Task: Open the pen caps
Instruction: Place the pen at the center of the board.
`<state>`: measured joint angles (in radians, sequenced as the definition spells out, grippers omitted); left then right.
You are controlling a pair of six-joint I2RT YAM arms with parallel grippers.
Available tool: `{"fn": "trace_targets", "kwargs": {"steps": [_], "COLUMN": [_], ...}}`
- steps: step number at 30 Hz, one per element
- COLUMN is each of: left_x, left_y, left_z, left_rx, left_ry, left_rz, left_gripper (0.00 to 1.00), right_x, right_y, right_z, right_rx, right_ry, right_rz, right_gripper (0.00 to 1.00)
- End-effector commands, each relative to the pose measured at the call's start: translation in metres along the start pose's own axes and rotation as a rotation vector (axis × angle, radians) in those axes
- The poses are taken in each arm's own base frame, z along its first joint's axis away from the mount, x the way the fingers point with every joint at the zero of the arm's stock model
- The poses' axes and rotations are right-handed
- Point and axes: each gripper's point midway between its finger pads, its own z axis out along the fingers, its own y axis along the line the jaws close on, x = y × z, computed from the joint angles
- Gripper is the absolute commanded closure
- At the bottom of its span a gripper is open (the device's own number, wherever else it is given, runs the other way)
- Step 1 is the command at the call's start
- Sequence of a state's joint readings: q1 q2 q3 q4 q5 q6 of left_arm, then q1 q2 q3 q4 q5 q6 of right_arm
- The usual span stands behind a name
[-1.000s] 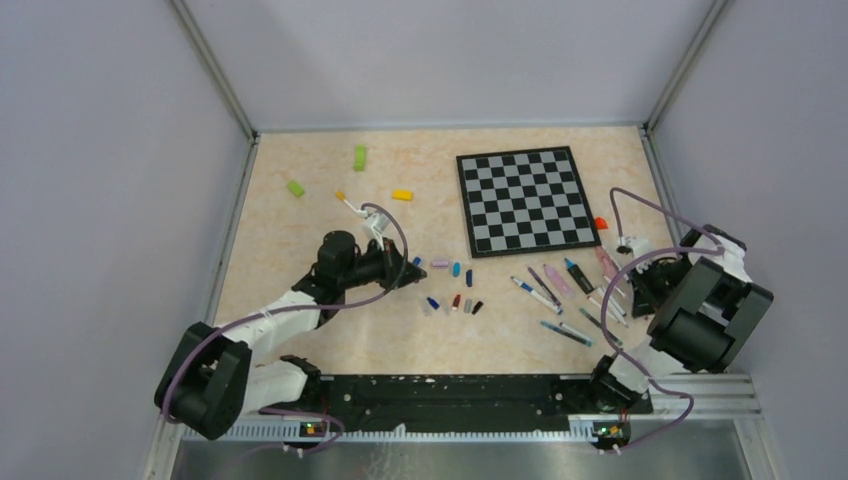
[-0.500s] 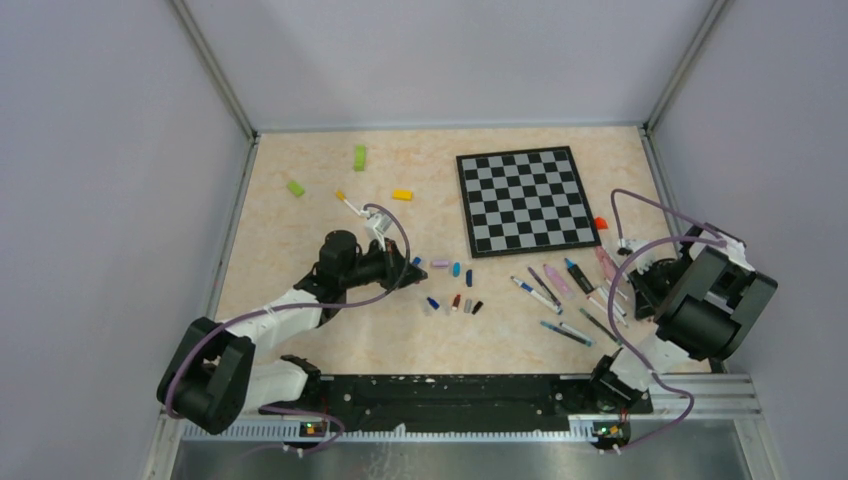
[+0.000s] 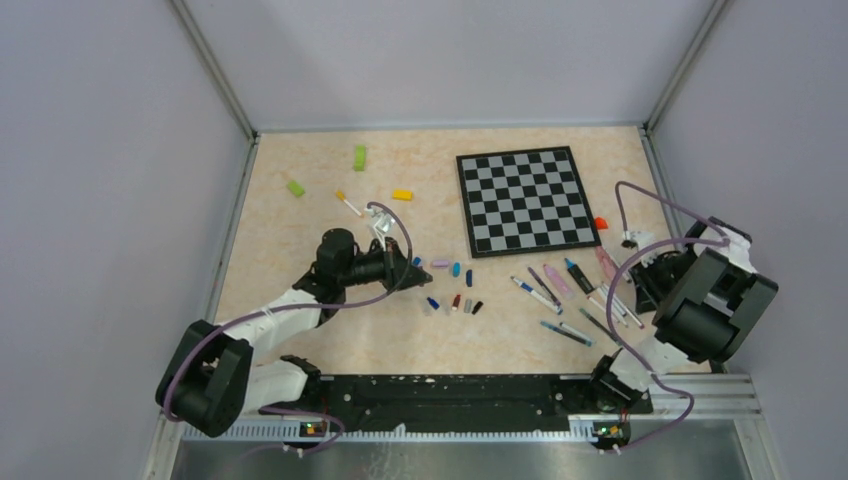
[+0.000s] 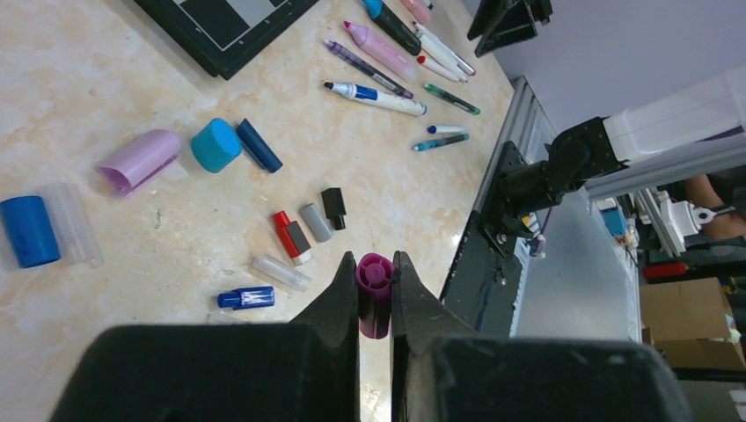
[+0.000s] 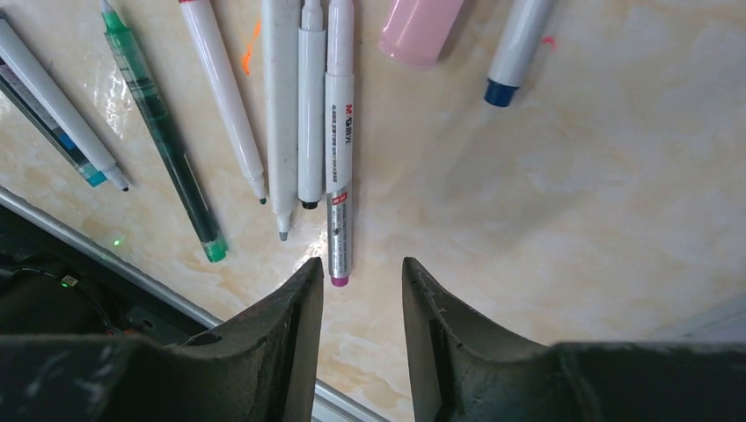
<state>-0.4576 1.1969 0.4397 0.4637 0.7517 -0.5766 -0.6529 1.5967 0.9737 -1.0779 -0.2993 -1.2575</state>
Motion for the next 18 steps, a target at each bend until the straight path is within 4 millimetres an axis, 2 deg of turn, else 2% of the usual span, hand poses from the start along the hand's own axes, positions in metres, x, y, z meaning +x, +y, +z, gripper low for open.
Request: {"fn": "trace_targets", "kwargs": {"steps": [1, 4, 7, 11, 14, 18], "left_x": [-0.022, -0.018, -0.009, 0.010, 0.025, 0.048], "left_y": [-0.033, -0.041, -0.049, -0.063, -0.069, -0.063], "left_z": [-0.003, 0.000, 0.010, 0.034, 0.054, 0.080], "left_rx": [0.115, 0.128, 0.114, 0.074, 0.015, -0.129], "left_ry": [-0.038, -0.023, 0.003, 0.073, 0.126, 0.202], "left_rz": [0.059, 0.043, 0.038, 0.055, 0.066, 0.090], "left_gripper": [1.00, 1.00, 1.00, 1.00, 1.00, 1.00], "right_x": [-0.029, -0.051, -0.079, -0.121, -0.146, -0.168], "right_y": [-0.004, 0.006, 0.026, 0.061, 0.087, 0.114], "right_z": [-0.038, -0.054, -0.067, -0.078, -0.083, -0.089], "right_rx": [0.072, 0.070, 0.038, -0.014, -0.061, -0.160], "right_ry": [-0.119, -0.227, -0.366, -0.572, -0.715, -0.891], "right_rz": [-0.057, -0.080, -0.106, -0.141, -0.160, -0.115], "right_gripper": [0.63, 0.63, 0.62, 0.61, 0.56, 0.51]}}
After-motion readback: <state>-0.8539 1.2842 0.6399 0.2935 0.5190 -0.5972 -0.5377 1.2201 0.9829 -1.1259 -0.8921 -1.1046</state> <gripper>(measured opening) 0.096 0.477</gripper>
